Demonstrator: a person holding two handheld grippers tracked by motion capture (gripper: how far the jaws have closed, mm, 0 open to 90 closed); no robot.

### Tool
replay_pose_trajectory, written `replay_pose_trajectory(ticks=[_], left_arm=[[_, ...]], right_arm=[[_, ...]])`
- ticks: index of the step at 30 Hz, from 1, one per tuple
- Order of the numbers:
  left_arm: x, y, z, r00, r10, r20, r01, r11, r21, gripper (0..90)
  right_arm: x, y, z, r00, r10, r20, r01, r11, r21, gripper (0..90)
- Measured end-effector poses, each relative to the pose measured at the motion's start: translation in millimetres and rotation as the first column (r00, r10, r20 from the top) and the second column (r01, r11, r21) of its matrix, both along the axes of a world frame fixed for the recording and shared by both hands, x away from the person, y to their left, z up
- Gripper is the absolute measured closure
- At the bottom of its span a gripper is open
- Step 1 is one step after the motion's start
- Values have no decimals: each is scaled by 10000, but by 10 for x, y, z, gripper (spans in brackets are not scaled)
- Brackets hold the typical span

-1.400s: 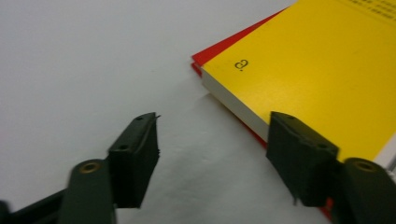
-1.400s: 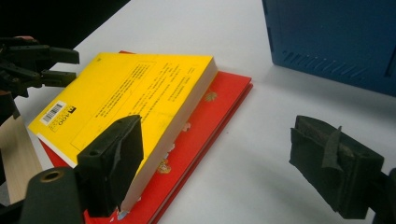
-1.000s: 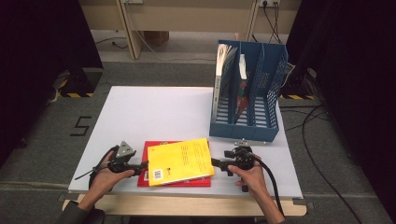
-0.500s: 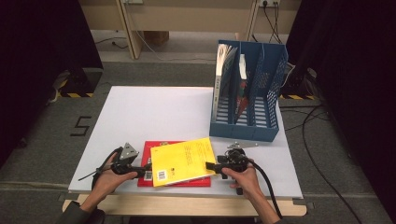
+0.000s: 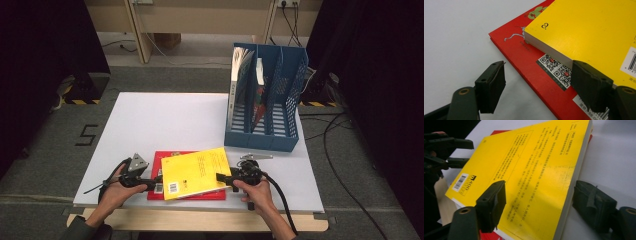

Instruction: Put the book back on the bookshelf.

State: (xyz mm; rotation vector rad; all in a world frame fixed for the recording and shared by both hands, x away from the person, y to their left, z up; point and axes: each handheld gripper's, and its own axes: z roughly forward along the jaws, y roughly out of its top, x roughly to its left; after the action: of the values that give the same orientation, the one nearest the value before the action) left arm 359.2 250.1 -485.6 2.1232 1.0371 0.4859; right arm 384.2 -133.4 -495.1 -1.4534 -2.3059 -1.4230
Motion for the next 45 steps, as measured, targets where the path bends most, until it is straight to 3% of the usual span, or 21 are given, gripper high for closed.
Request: replay_pose_trajectory(ticks=[6, 11, 14, 18, 22, 30, 36, 39, 44, 45], left_arm=[[6, 5, -9, 9999, 66, -111, -69, 9998, -203, 276], [-4, -26, -17, 9999, 66, -92, -69, 9995, -308, 300], [-11, -68, -19, 9999, 104, 37, -103, 9997, -232, 292], [-33, -131, -25, 9994, 176, 282, -172, 9997, -155, 292], [-64, -210, -28, 9977, 237, 632, -240, 9997, 32, 298], [-80, -315, -31, 9965, 174, 821, -179, 9998, 50, 311], [-32, -372, -34, 9954, 186, 941, -198, 9997, 114, 184], [-25, -378, -35, 9954, 217, 933, -227, 9997, 94, 168], [-18, -390, -40, 9949, 201, 989, -213, 9997, 111, 160], [-17, -390, -38, 9952, 192, 962, -205, 9997, 127, 160]], right_arm=[[7, -81, 47, 9988, -478, -92, 484, 9961, 740, 425], [19, -143, 165, 9958, -910, 58, 886, 9804, 1761, 462], [31, -184, 308, 9932, -1114, 331, 994, 9621, 2539, 516], [34, -183, 491, 9918, -1131, 599, 889, 9455, 3133, 545], [28, -137, 640, 9891, -1216, 835, 876, 9395, 3312, 546], [43, 45, 890, 9799, -1336, 1484, 849, 9515, 2958, 535], [62, 295, 1132, 9603, -1005, 2604, 366, 9702, 2394, 571], [50, 370, 1199, 9525, -786, 2943, 210, 9808, 1939, 577], [90, 451, 1222, 9720, 53, 2349, -322, 9933, 1111, 624], [111, 452, 1251, 9714, 239, 2362, -468, 9947, 918, 638]])
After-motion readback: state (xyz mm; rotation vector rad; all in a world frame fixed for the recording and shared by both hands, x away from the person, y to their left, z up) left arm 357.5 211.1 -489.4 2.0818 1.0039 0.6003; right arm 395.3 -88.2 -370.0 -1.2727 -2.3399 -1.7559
